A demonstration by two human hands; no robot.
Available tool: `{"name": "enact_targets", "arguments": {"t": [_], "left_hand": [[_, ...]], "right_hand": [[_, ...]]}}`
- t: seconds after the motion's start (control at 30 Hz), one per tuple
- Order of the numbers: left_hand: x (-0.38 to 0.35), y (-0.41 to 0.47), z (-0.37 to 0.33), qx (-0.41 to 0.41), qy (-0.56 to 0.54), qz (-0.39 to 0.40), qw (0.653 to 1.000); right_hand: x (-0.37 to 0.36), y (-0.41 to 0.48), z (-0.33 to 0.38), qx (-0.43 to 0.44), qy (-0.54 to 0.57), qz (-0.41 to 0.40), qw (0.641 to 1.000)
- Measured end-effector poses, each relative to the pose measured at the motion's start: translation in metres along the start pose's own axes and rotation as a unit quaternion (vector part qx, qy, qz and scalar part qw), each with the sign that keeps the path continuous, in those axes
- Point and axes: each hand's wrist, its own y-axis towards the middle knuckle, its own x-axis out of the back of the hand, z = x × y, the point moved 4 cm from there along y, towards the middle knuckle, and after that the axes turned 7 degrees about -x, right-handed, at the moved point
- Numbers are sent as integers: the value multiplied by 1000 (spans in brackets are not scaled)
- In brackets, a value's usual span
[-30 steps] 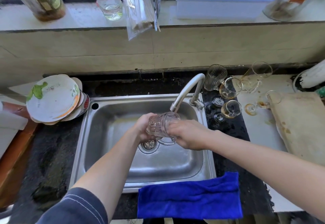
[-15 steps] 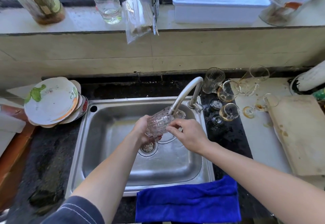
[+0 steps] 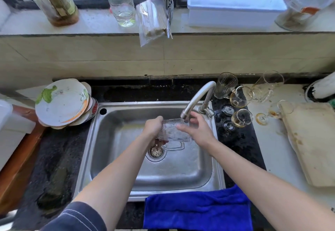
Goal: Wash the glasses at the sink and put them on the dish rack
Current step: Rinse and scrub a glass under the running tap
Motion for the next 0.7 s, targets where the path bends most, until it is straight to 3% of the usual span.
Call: {"name": "enact_targets", "arguments": {"t": [0.1,0.17,0.3,0.37,0.5,0.6,0.7], "left_hand": [[-3,0,-10,9,14,76,997],[-3,-1,-11,19,-56,112,992],[-16,-14,3,15,-238,79,968],[-22,-14,13,9,-247,52,967],[-15,-2,15,0,-223,49,974],[-15,-4,3,-15,-165,72,984],[-15,2,-2,-13,-152,61,986]], "right_hand": [[-6,-2,2,-72,94,114,986],[-2,-3,6,-82,149,90,981],[-4,-1,-3,-115,275,20,954],[-8,-2,-7,-105,246,11,964],[-2,-9,-13,-50,69,28,996],[-1,-9,-7,-29,-32,91,995],[-5,-2,2,-22,-70,72,995]]}}
